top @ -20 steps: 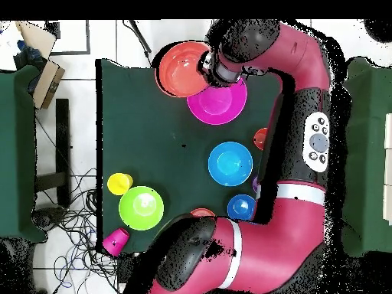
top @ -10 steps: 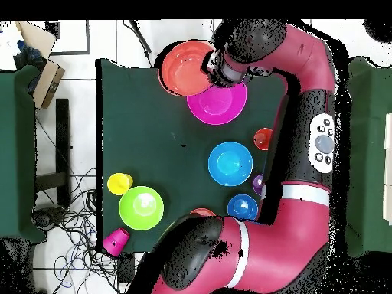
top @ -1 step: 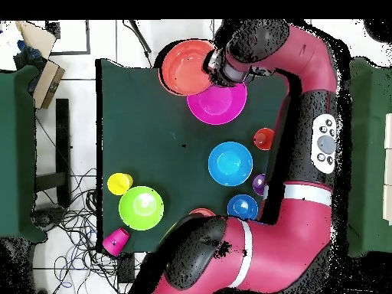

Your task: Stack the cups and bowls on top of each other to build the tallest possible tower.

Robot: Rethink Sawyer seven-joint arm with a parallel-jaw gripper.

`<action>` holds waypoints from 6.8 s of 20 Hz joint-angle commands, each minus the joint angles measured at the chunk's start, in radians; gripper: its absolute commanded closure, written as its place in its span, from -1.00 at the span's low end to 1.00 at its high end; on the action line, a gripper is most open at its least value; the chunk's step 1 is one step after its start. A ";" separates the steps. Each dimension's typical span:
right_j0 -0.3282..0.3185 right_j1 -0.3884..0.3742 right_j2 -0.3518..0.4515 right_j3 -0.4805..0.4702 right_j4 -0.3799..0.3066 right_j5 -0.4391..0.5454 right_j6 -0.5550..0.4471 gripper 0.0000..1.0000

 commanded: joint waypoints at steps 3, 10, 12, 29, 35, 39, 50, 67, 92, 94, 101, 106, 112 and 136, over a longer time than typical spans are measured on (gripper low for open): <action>-0.034 0.029 0.112 0.138 -0.039 -0.047 -0.332 1.00; -0.053 0.019 0.125 0.174 -0.050 -0.071 -0.342 1.00; -0.051 0.020 0.129 0.167 -0.054 -0.065 -0.338 1.00; -0.049 0.029 0.144 0.140 -0.074 -0.040 -0.315 1.00; -0.051 0.029 0.148 0.139 -0.079 -0.036 -0.315 1.00; -0.051 0.030 0.152 0.134 -0.088 -0.029 -0.312 -1.00; -0.054 0.033 0.155 0.117 -0.106 -0.023 -0.320 -1.00; -0.053 0.015 0.153 0.206 -0.121 -0.136 -0.317 -1.00; 0.028 -0.010 0.109 0.098 -0.228 0.009 -0.231 -1.00; 0.034 -0.010 0.107 0.091 -0.233 0.020 -0.225 -1.00; 0.069 0.001 0.101 0.010 -0.257 0.106 -0.204 -1.00; 0.098 0.014 0.099 -0.125 -0.319 0.239 -0.216 -1.00; 0.081 0.008 0.103 -0.149 -0.359 0.244 -0.275 -1.00; 0.087 0.066 0.106 -0.257 -0.456 0.289 -0.282 -1.00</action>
